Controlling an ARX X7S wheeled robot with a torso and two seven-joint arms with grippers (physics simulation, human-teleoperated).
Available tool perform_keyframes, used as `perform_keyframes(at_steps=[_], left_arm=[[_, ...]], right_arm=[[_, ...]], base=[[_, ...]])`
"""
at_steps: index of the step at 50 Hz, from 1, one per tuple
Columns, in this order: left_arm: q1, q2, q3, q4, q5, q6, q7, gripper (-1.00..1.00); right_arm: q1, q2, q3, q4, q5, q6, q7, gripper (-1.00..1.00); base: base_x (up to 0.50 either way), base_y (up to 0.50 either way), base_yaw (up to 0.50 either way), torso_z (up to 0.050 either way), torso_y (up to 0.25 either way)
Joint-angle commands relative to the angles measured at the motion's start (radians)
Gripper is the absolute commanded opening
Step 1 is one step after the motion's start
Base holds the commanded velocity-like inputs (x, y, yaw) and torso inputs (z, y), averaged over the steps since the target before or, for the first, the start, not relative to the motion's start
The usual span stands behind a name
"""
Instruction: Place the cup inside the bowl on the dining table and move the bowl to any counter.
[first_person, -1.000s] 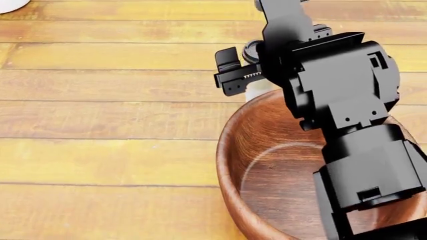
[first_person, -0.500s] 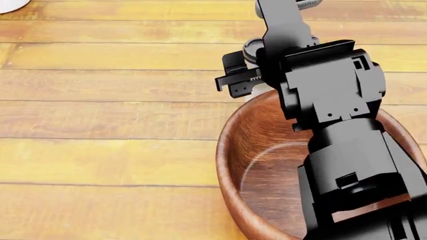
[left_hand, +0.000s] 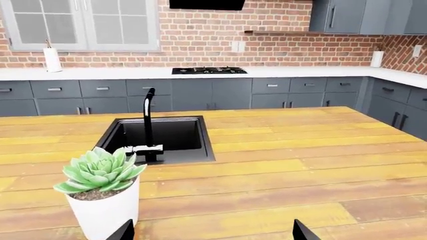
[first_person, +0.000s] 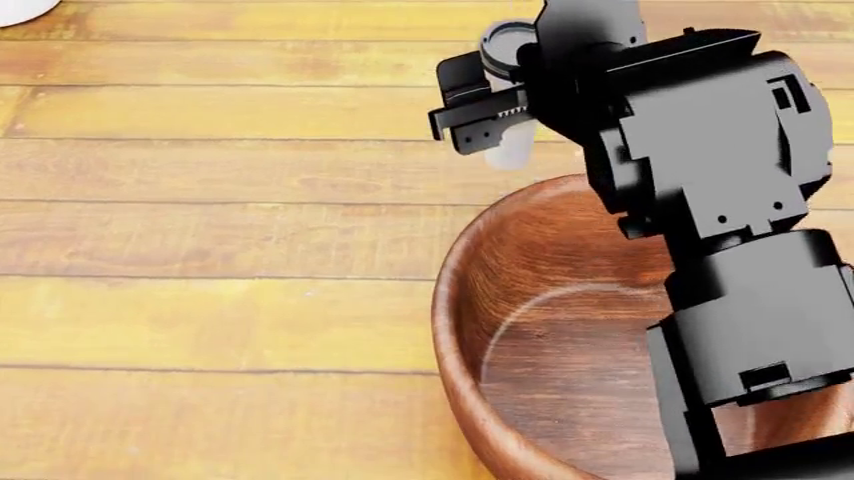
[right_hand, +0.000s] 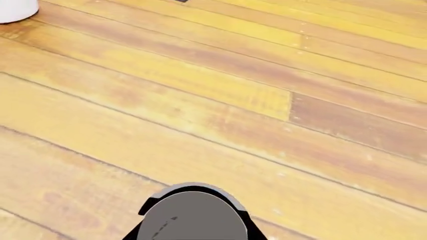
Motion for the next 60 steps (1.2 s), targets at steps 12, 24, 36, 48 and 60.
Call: perform_keyframes(at_steps=[12, 24, 36, 48, 60], left_arm=[[0.020, -0.002, -0.031, 0.022, -0.025, 0.005, -0.012, 1.00], [0.032, -0.008, -0.038, 0.034, -0.037, 0.001, -0.023, 1.00], [0.032, 0.005, -0.066, 0.011, -0.072, -0.024, -0.079, 1.00], [0.077, -0.045, -0.086, 0.117, -0.118, -0.046, -0.099, 1.00], [0.113, -0.083, -0.157, 0.285, -0.288, -0.140, -0.235, 1.00]], right_arm=[[-0.014, 0.088, 0.033, -0.221, 0.043, 0.141, 0.026, -1.00], [-0.058, 0.116, 0.042, -0.318, 0.074, 0.189, 0.047, -1.00], [-0.047, 0.174, 0.087, -0.454, 0.141, 0.292, 0.066, -1.00], [-0.027, 0.301, 0.247, -0.811, 0.354, 0.603, 0.167, -1.00], [0.068, 0.554, 0.259, -0.901, 0.880, 0.690, 0.415, -1.00]], base=[[0.00, 0.00, 0.00, 0.000, 0.245], [0.00, 0.00, 0.00, 0.000, 0.232], [0.00, 0.00, 0.00, 0.000, 0.149], [0.00, 0.00, 0.00, 0.000, 0.000], [0.00, 0.00, 0.00, 0.000, 0.000]])
